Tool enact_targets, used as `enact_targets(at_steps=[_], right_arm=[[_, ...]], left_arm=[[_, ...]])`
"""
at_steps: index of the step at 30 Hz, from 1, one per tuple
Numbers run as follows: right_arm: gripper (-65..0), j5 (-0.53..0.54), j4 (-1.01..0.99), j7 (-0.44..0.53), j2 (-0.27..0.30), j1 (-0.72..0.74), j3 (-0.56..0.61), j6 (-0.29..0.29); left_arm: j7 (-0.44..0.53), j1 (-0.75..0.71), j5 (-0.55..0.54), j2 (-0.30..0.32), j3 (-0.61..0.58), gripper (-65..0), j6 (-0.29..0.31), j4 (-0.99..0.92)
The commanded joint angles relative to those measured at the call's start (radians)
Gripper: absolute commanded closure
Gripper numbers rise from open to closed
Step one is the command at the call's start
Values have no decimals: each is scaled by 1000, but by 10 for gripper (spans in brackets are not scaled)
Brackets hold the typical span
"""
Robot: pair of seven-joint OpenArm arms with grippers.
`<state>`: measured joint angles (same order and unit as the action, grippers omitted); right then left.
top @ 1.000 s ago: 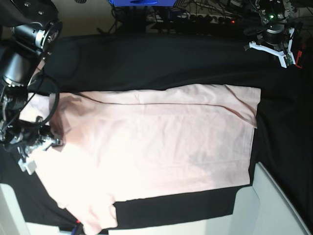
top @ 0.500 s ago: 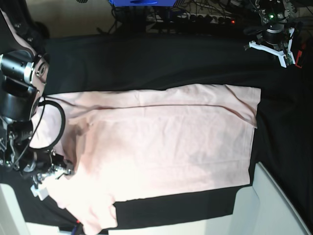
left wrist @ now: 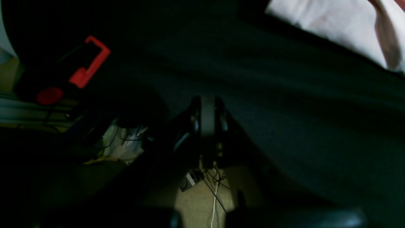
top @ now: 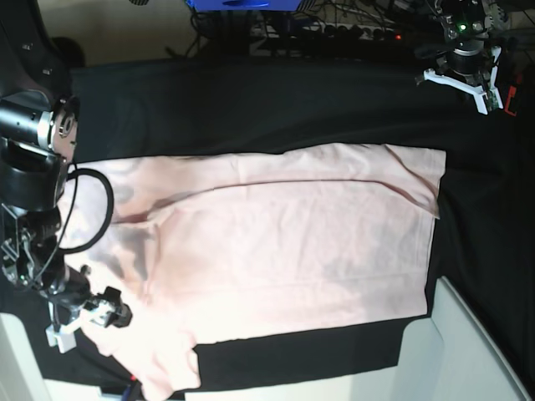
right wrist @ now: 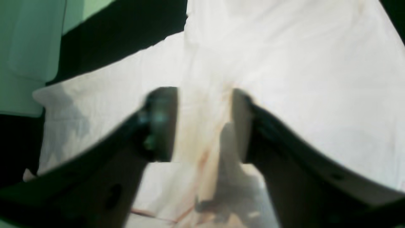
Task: Fold the T-shirt properly
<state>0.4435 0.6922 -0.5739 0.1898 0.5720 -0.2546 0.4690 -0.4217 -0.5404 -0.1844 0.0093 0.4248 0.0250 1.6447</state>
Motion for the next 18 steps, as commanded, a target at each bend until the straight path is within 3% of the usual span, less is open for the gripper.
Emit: enact_targets(at_steps=[1, 3, 5, 8, 13, 16, 18], right_arm=[[-392, 18, 37, 25, 24, 30, 1, 4], [-509, 18, 88, 22, 41, 6, 1, 6], [-563, 25, 166, 1, 66, -39, -9, 9], [-544, 79, 306, -96, 81, -155, -110, 9], [-546, 300, 456, -269, 72, -399, -434, 9], [-547, 410, 475, -321, 69, -519, -530, 9], [-548, 460, 465, -328, 67, -574, -552, 9]], left_arm=[[17, -8, 1, 10, 4, 0, -7, 18], [17, -8, 3, 10, 4, 0, -7, 18], [17, -8, 3, 10, 4, 0, -7, 16], [17, -8, 3, 10, 4, 0, -7, 13], [14, -7, -5, 10, 3, -7, -7, 13], [14, -5, -5, 10, 3, -71, -6, 13], [14, -2, -5, 11, 3, -149, -6, 13]])
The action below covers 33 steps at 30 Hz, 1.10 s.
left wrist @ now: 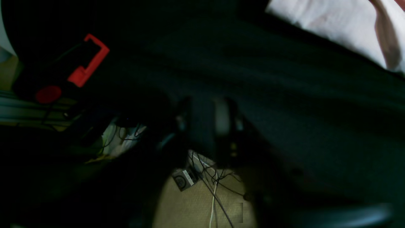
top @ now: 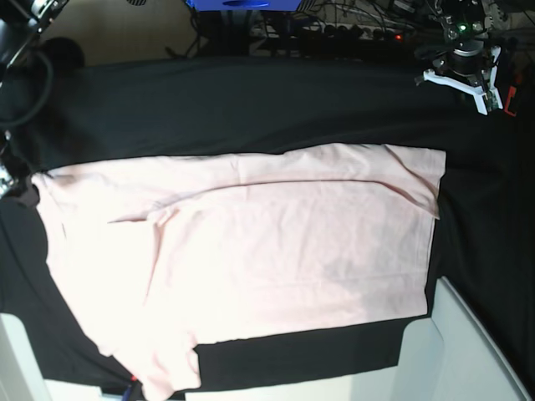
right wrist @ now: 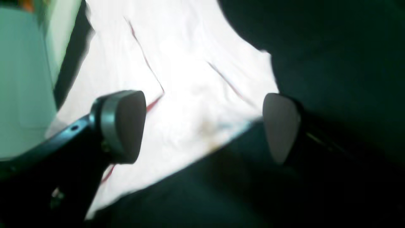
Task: Fold the T-shirt properly
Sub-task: 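Grasp the shirt's folded edge with both grippers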
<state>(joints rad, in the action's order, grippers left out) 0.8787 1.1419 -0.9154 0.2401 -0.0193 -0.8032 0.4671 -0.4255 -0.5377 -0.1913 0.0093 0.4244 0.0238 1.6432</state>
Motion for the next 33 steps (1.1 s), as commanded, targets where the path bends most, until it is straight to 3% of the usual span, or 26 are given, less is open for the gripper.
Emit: enact_targets(at_steps=[1, 4, 7, 12, 14, 20, 26, 29, 32, 33], right_arm=[[-550, 30, 10, 15, 15, 0, -5, 12], [-564, 32, -47, 42, 14, -9, -3, 14], [-650, 32, -144, 45, 14, 15, -5, 14], [-650, 32, -259, 95, 17, 38, 0, 17], [-650, 32, -294, 106, 17, 57, 1, 43], [-650, 27, -437, 100, 35, 140, 5, 69], [-451, 27, -451, 103, 37, 161, 5, 71], [-271, 27, -451, 103, 37, 161, 5, 71], [-28, 27, -454, 103, 35, 161, 5, 71], [0, 27, -454, 100, 32, 161, 5, 71]], left_arm=[[18, -5, 2, 13, 3, -183, -5, 16], [23, -5, 2, 13, 6, -212, -5, 19], [24, -5, 2, 11, 4, -212, -5, 19], [24, -5, 0, 11, 9, -212, -5, 19], [24, -5, 0, 11, 14, -212, -5, 19], [24, -5, 0, 10, 14, -212, -5, 19], [24, -2, 0, -9, 15, -212, -5, 19], [21, 5, -6, -10, 14, -217, -5, 18], [18, 11, -107, -4, 15, -218, -5, 13], [18, 9, -150, 2, 15, -218, -5, 13]])
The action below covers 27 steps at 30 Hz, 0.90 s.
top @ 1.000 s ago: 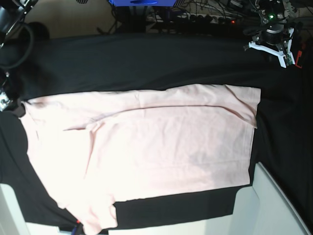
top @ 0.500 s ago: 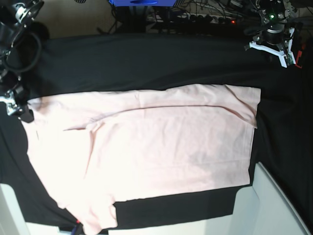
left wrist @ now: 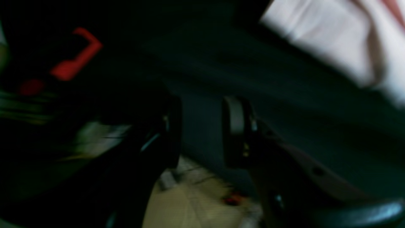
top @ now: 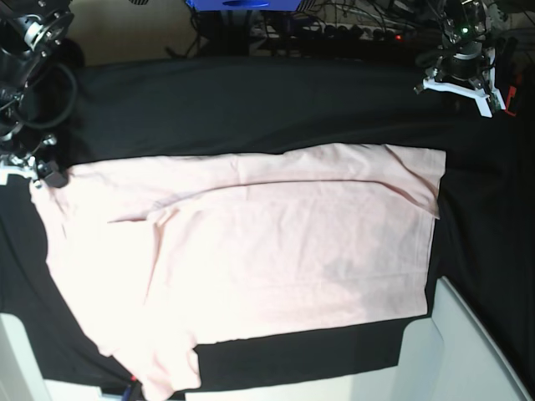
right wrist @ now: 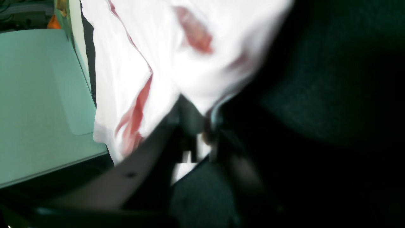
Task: Fold the T-shirt properly
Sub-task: 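Grasp the shirt's folded edge with both grippers, then pull the held edge with both grippers to straighten the shirt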
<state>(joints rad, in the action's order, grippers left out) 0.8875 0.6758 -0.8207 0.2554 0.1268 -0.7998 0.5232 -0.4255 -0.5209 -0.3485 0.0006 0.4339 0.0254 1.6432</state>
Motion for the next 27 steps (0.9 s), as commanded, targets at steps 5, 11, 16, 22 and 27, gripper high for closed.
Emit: enact_targets(at_steps=[5, 11, 16, 22, 27], right_arm=[[0, 19, 12, 5, 17, 15, 1, 15], [0, 19, 12, 4, 15, 14, 1, 15], [0, 19, 12, -12, 15, 10, 1, 15], [0, 19, 12, -53, 22, 10, 1, 15], [0, 19, 12, -53, 22, 10, 1, 15]], left_arm=[[18, -6, -125, 80, -5, -218, -6, -2], [18, 44, -129, 100, 4, -220, -6, -56], [20, 87, -131, 101, -4, -405, -6, -88], [24, 135, -131, 95, -2, -638, -6, -96], [24, 203, -131, 97, -4, -616, -6, -154]])
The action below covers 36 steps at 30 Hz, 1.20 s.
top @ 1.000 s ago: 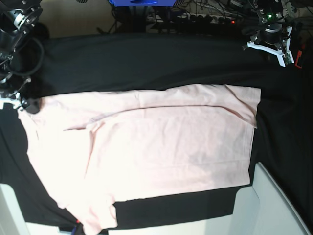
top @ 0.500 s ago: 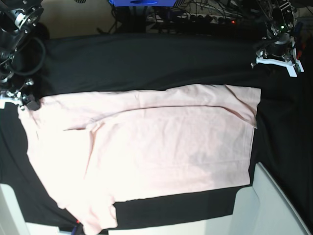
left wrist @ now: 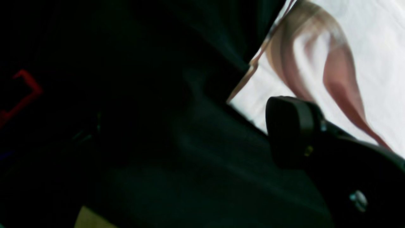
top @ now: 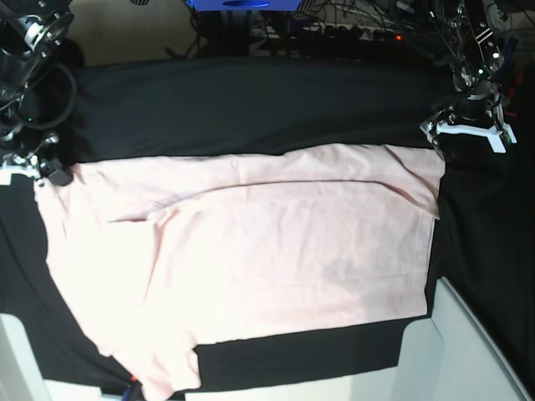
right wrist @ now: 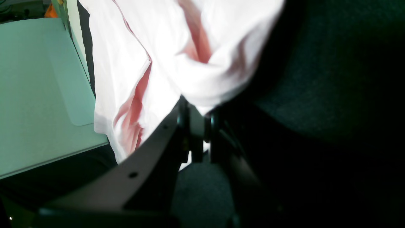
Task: Fold the T-shirt properly
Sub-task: 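Pull the held edge with both grippers to straighten the shirt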
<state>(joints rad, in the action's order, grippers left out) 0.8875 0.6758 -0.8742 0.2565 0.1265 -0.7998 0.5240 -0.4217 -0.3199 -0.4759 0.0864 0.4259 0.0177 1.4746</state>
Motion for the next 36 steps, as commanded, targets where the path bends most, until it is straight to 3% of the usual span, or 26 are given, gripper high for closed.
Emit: enact_targets(at_steps=[1, 10, 15, 25, 36], right_arm=[[0, 19, 12, 0, 20, 11, 1, 14], [0, 19, 12, -1, 17, 9, 1, 14], [0, 19, 12, -1, 14, 9, 1, 14], [0, 19, 12, 0, 14, -4, 1, 15], [0, 19, 12, 0, 14, -4, 1, 15]], left_arm=[[20, 18, -4, 11, 3, -616, 1, 1], [20, 106, -5, 5, -11, -586, 6, -70], [22, 135, -5, 6, -63, -571, 87, -116], [22, 158, -5, 2, -60, -561, 87, -200], [24, 167, -5, -6, -57, -260, 89, -211]])
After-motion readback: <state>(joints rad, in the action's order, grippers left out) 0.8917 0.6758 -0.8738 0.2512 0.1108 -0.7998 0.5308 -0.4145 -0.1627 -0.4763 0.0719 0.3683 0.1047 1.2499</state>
